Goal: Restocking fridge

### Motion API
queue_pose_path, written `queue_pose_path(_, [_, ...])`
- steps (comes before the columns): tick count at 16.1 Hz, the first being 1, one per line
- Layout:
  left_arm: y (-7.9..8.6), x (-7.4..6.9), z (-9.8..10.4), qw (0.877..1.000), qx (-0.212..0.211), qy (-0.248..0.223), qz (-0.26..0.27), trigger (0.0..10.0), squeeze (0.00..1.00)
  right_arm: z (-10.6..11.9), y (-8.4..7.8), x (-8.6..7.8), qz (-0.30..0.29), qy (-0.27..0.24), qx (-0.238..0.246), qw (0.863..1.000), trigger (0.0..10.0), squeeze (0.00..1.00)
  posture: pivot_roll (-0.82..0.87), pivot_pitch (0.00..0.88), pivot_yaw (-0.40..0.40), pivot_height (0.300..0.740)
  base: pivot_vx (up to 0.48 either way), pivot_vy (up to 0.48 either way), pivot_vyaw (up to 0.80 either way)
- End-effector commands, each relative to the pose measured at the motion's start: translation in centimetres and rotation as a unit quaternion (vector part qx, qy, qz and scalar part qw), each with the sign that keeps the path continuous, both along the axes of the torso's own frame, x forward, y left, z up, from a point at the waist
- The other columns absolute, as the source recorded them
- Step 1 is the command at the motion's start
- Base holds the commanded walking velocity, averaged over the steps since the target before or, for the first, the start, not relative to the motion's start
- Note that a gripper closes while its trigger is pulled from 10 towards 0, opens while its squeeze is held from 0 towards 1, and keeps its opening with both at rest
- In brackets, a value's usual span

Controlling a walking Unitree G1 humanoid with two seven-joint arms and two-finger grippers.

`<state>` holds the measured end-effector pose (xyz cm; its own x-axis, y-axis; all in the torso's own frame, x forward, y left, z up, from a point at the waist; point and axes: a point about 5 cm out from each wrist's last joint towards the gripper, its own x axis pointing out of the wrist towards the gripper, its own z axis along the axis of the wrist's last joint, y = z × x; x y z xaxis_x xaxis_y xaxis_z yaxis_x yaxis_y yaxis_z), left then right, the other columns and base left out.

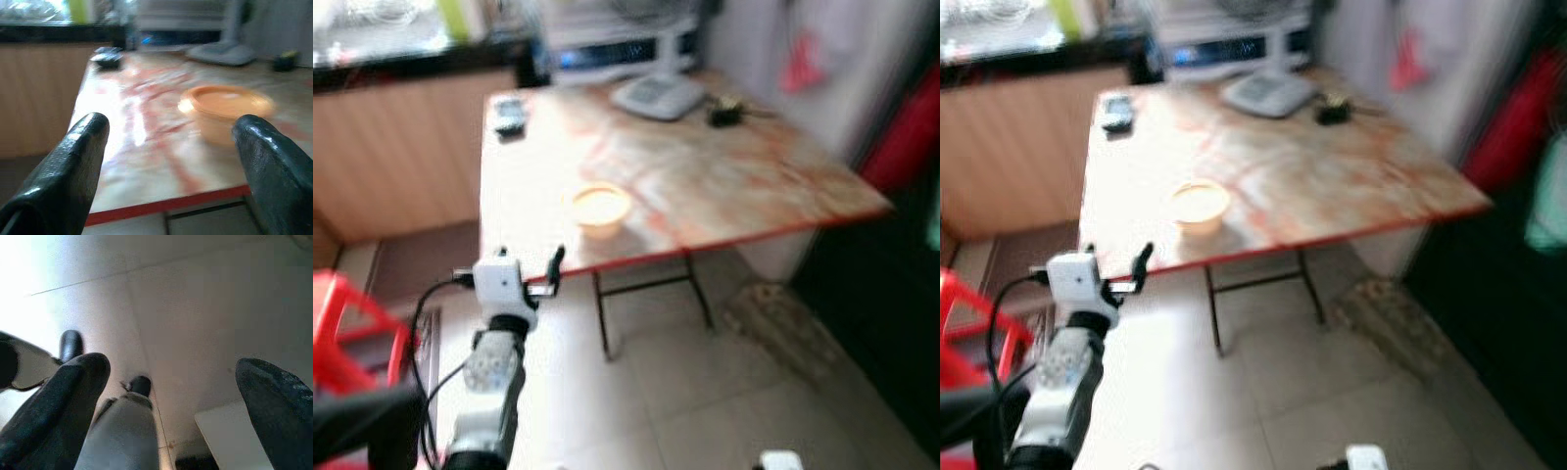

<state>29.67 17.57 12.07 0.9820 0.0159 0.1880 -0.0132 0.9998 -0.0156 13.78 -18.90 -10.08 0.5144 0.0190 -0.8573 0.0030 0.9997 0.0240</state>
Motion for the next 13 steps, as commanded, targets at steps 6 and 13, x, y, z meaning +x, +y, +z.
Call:
queue_pose_path(6, [-0.1,-0.1,0.3,1.000,-0.006,0.001,-0.004,10.0,0.00,0.0,0.1,0.0,0.008,-0.003,-0.002,1.000,10.0,0.00,0.09,0.000,0.015,0.740,0.357,0.000,0.00])
queue_pose_path(13, [-1.9,0.4,1.1,0.998,-0.005,0.002,-0.058,10.0,0.00,-0.1,0.3,-0.1,0.004,0.000,0.005,1.000,10.0,0.00,0.09,0.006,0.019,0.740,0.151,0.000,0.23])
